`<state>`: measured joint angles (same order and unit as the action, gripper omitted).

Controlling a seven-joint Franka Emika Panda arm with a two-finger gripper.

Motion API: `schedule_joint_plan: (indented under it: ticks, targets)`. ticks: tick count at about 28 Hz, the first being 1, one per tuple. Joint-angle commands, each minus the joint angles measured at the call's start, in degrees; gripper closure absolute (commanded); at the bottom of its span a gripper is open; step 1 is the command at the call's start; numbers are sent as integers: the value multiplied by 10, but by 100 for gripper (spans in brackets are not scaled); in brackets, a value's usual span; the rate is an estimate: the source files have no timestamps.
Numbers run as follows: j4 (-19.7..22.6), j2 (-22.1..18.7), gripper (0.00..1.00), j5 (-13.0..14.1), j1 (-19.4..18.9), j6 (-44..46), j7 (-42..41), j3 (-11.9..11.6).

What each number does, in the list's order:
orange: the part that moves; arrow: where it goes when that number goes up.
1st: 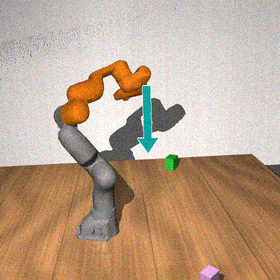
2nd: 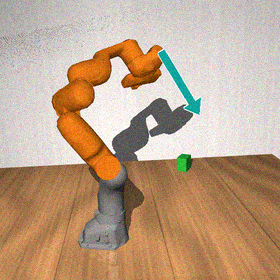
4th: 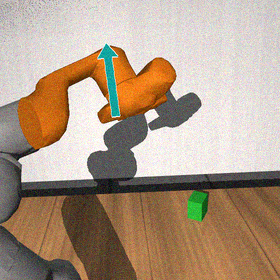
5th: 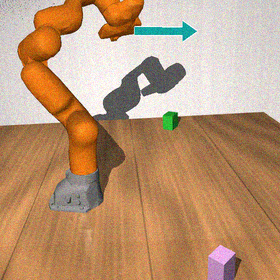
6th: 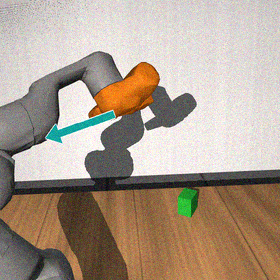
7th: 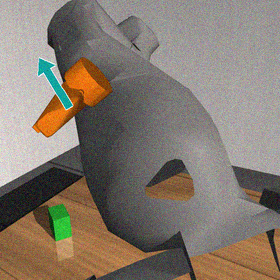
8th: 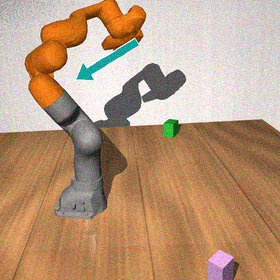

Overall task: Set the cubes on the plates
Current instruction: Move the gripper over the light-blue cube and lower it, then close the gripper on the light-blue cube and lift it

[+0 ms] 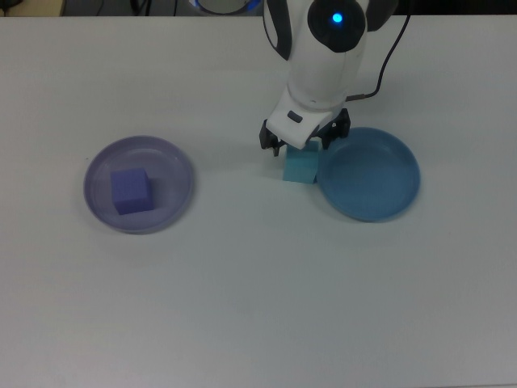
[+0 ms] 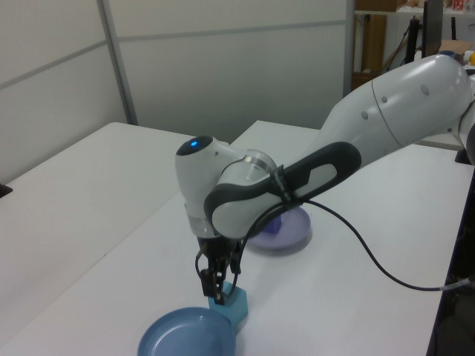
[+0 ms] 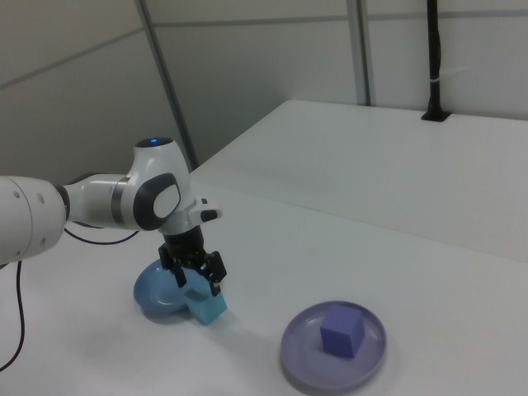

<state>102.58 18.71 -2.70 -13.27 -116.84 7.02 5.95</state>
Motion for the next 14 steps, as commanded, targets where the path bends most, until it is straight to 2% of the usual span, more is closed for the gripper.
schedule_joint_plan:
  ticks: [1, 4, 7, 8, 9, 13, 14]
  targets:
    - [24, -4, 0, -3, -14, -25, 8, -6]
    - [34, 0, 1, -10, -16, -36, 8, -6]
    - [35, 2, 15, -11, -18, -38, 8, -6]
    - [34, 2, 22, -11, -18, -38, 8, -6]
    - [34, 3, 35, -10, -18, -38, 7, -6]
    - [31, 5, 45, -11, -17, -39, 6, -6]
    - [31, 5, 52, -11, -17, -43, 5, -6]
